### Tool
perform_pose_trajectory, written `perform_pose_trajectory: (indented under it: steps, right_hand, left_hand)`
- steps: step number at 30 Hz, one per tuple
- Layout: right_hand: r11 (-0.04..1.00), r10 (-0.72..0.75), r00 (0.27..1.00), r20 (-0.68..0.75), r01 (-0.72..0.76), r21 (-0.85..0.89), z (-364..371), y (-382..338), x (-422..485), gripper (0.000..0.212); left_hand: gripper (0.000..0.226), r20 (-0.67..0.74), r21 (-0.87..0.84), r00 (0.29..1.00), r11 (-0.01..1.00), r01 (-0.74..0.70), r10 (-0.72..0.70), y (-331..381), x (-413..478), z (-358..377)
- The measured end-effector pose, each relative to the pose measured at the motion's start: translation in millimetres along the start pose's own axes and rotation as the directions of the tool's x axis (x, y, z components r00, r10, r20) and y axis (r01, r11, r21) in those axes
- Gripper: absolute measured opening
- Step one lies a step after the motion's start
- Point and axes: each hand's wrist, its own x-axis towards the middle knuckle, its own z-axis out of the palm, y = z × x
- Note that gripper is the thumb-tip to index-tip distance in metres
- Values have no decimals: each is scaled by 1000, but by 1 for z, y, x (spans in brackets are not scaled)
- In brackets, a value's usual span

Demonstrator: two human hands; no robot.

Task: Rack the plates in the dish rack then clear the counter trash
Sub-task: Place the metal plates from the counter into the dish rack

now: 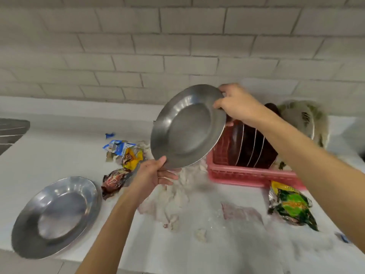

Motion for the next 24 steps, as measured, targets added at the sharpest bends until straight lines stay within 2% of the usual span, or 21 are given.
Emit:
perform_pose_trajectory:
  steps: [3, 5, 6, 7, 9, 11, 12, 13, 15, 18, 21, 24]
  right_hand:
    - [984, -18, 993, -114, -3, -176, -44, -4, 4, 18]
    - [946, -74, 981, -182, 10, -325, -67, -7, 10, 20]
    - [912, -113, 972, -207, 19, -410, -75, -8, 11, 17]
    - [870, -149, 967, -207, 28, -493, -82, -9, 12, 12]
    - [795, -179, 969, -168, 41, -605, -86, -12, 10, 8]
    - [768, -149, 976, -160, 12, -640, -82, -16, 6, 9]
    - [757, -117, 979, -168, -21, -653, -77, -16, 5, 11]
    - [741, -81, 983, -167, -53, -670, -72, -16, 5, 18]
    - [706, -22, 991, -134, -80, -704, -60, -11, 9, 25]
    - [678, -20, 994, -109, -67, -732, -43, -2, 14, 17]
    - [643, -19, 997, -69, -41, -765, -24, 7, 17, 22]
    - [617, 0, 1000, -25, -20, -787, -7, 19, 19, 24]
  left_hand:
    - [42, 91, 51, 996, 999, -2, -2, -4, 25, 34]
    - [27, 112, 202, 992, 977, -71, 48, -11, 39, 53]
    - [21, 122, 334, 987, 932, -143, 108, -15, 45, 61]
    - [19, 141, 484, 972, 843, -233, 188, -21, 53, 68]
    - [25, 265, 716, 903, 558, -420, 340, -33, 67, 78]
    - [29, 432, 780, 829, 314, -541, 354, -47, 79, 81]
    - [28, 478, 789, 818, 254, -560, 319, -54, 84, 81]
    - [26, 498, 792, 816, 229, -566, 295, -63, 88, 81]
    - [23, 493, 787, 815, 243, -567, 304, -74, 93, 80]
    - [22, 470, 782, 812, 264, -565, 345, -75, 97, 84]
    - [22, 460, 786, 816, 267, -557, 348, -74, 97, 87]
    - [23, 430, 776, 830, 325, -541, 356, -78, 94, 87]
